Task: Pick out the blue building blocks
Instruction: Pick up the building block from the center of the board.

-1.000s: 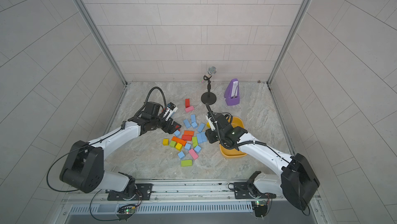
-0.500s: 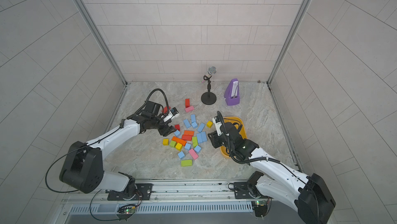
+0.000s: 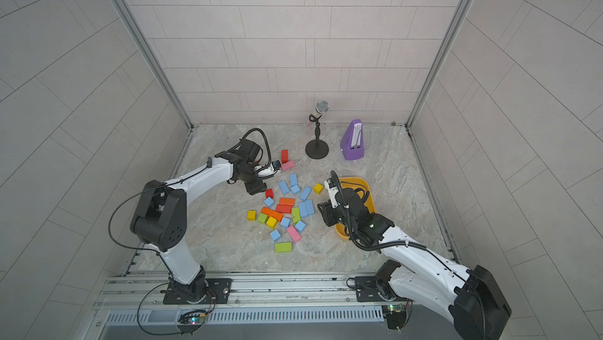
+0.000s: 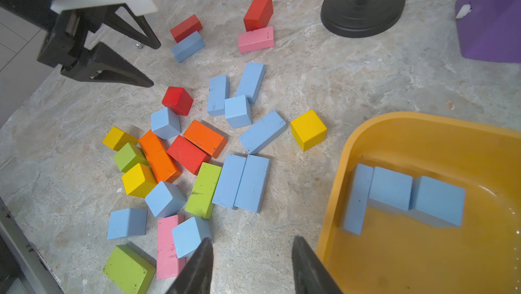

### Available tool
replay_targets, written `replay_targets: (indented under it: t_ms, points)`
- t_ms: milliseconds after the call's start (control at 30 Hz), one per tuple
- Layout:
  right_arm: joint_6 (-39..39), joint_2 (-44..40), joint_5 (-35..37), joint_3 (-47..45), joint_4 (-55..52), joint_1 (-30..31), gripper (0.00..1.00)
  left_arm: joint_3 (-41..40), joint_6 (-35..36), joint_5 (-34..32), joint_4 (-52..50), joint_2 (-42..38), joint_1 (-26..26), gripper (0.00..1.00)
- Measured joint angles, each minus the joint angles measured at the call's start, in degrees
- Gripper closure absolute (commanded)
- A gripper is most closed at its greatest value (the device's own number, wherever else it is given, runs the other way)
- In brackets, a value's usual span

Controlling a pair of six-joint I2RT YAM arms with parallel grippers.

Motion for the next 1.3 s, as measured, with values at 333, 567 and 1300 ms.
replay_targets:
  t_ms: [333,567,1300]
  points:
    - [-0.46,1.95,0.31,-0.02,0.42,0.0,0.52,8.79,-11.02,-9.35,-0.02,6.54,2.8,0.43]
    - [-0.83,2.82,1.03,-0.02,0.31,0.0,0.52,11.3,-15.04,-12.11,-1.64,10.88,2.99,0.44]
    - [-2.16,1.64,1.68,0.0,-2.25,0.0,0.52,16.7,-21.57,-13.25,-5.53,18.69,2.95,0.62]
